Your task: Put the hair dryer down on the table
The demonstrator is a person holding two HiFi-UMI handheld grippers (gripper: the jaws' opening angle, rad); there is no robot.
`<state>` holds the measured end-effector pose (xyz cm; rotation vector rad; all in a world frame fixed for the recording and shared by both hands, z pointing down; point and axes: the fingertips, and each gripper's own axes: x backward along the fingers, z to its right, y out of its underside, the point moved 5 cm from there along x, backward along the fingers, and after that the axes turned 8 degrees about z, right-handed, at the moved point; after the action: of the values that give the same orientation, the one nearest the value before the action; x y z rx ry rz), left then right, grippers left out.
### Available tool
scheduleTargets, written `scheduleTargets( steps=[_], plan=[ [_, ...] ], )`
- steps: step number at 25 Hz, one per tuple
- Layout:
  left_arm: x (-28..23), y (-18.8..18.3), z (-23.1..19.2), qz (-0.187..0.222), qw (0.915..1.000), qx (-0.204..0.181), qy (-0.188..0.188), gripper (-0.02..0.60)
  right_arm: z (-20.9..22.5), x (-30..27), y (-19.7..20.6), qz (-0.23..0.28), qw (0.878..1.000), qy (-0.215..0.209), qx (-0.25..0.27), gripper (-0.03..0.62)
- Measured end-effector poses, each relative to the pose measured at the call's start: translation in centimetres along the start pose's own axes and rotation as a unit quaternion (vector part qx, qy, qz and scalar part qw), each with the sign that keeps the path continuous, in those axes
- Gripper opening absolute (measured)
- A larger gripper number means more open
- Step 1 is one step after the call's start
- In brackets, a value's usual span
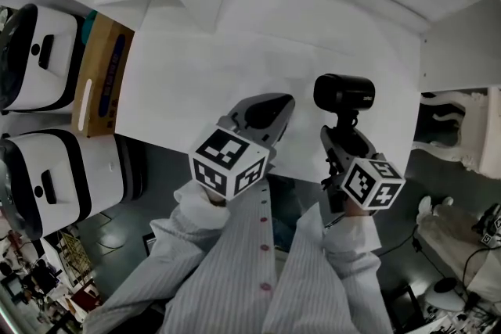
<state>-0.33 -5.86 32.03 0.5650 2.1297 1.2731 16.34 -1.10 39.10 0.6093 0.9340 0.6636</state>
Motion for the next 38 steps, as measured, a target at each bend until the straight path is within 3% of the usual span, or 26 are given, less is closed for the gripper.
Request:
scheduleTargets(
  steps=[17,38],
  plan=[
    [-1.5,5.1,-1.5,-0.051,0.9986,0.017,-0.003,0.011,3.9,-2.6,5.5,-0.072,0.99,0.096,0.071,0.253],
    [-2.8,6.0,-2.5,-0.07,0.9973,0.019,-0.009,0.011,7.2,-3.4,7.7,-0.127,0.965,0.17,0.154,0.253]
  ],
)
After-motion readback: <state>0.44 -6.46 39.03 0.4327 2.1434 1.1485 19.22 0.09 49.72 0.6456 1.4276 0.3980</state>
